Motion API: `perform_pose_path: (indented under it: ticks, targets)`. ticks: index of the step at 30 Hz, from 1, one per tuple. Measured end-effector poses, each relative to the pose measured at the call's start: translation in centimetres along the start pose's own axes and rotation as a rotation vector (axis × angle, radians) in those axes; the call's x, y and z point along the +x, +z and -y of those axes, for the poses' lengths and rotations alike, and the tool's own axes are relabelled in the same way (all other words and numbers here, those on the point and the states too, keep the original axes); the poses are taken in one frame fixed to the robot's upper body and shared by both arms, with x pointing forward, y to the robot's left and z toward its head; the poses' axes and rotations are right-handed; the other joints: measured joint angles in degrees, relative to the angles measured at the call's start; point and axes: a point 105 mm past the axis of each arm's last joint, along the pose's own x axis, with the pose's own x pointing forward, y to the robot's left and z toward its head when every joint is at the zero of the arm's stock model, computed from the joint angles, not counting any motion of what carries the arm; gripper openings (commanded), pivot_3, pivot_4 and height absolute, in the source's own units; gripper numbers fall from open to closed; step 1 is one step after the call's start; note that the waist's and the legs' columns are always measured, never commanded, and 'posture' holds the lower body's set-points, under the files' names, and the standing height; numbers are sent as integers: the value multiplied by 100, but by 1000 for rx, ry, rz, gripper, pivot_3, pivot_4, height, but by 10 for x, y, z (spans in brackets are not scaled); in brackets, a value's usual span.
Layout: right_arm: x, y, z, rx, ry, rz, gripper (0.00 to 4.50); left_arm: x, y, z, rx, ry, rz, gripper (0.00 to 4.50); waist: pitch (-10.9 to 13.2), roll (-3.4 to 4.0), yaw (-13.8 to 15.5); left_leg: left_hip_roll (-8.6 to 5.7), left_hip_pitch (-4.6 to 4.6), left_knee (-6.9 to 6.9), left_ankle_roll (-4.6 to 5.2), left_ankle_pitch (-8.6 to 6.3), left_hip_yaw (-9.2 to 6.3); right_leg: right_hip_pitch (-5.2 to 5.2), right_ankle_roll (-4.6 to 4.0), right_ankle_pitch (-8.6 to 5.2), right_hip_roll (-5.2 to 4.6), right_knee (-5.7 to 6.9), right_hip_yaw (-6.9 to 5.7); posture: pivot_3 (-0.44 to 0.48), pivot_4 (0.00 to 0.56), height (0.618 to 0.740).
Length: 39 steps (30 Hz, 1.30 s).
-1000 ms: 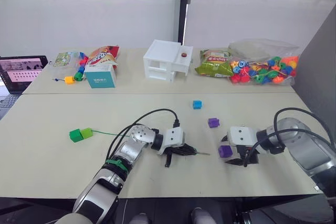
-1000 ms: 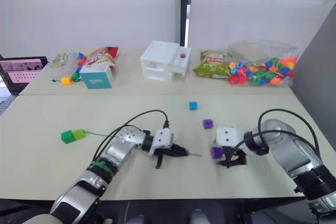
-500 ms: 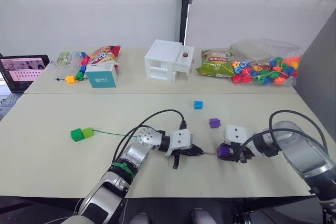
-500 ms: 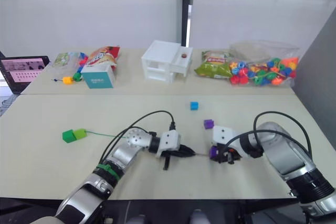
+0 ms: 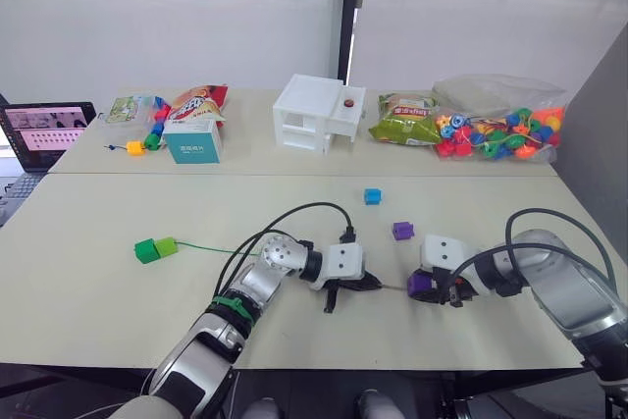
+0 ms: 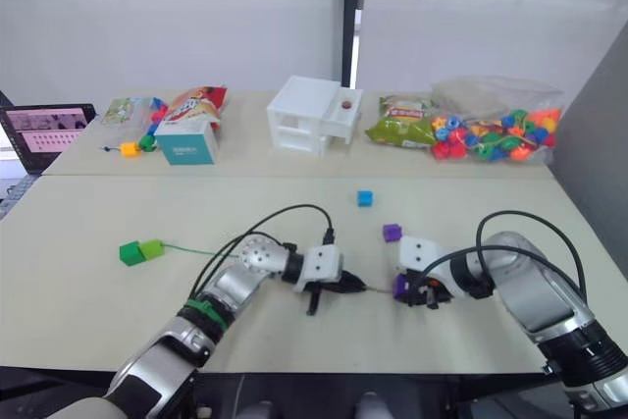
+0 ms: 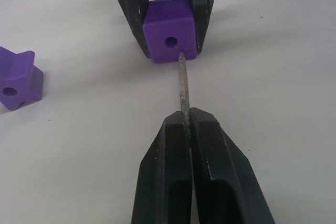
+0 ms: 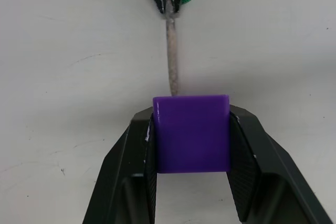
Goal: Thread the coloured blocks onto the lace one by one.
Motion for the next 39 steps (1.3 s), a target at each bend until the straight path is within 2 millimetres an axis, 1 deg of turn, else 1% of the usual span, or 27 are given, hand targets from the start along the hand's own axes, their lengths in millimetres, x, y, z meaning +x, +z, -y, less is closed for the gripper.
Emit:
perform_pose_path:
  ticks: [3, 10, 16, 24, 27, 31, 38, 39]
  targets:
    - [0, 0, 0, -1, 0, 0, 1183, 1, 1, -4, -2, 7, 3, 0, 0, 0, 0, 0, 0, 0, 0, 0, 0, 0, 0, 0, 0, 0, 0, 0, 150, 740]
    - [0, 0, 1, -6, -1, -7, 1183, 1, 4, -4, -13, 8, 22, 0, 0, 0, 4, 0, 0, 0, 0, 0, -1, 1, 0, 0, 0, 0, 0, 0, 150, 740]
    - [0, 0, 1, -12, -1, -7, 1183, 5, 9, 2, -25, -30, 51, 0, 0, 0, 1, 0, 0, 0, 0, 0, 0, 1, 0, 0, 0, 0, 0, 0, 150, 740]
    - [1, 1, 2, -19, 3, -5, 1183, 3, 9, 1, -27, -33, 43, 0, 0, 0, 0, 1, 2, 0, 0, 0, -1, 2, 0, 0, 1, 1, 0, 0, 150, 740]
    - [1, 1, 2, -17, 3, -4, 1183, 10, 11, 1, -35, -19, 55, 0, 0, 0, 0, 0, 2, 1, 0, 0, -1, 2, 0, 0, 1, 0, 0, 0, 150, 740]
    - [2, 3, 2, -11, 2, 2, 1183, 27, 18, 0, -27, -27, 62, 0, 0, 0, -18, 1, 2, -1, 0, 0, -1, -1, 0, 0, 3, 2, 0, 0, 150, 740]
    - [1, 1, 1, 14, -4, -6, 1183, 40, 20, 0, -26, -16, 68, 0, 0, 0, 3, -1, 3, 1, 0, 0, -1, 5, 0, 0, 0, 1, 0, 0, 150, 740]
    - [1, 1, 1, 14, -5, -6, 1183, 40, 21, 1, -27, -19, 70, 325, 0, 0, 10, -1, 3, 2, -1, 1, -1, 5, 0, 0, 0, 1, 0, 0, 150, 740]
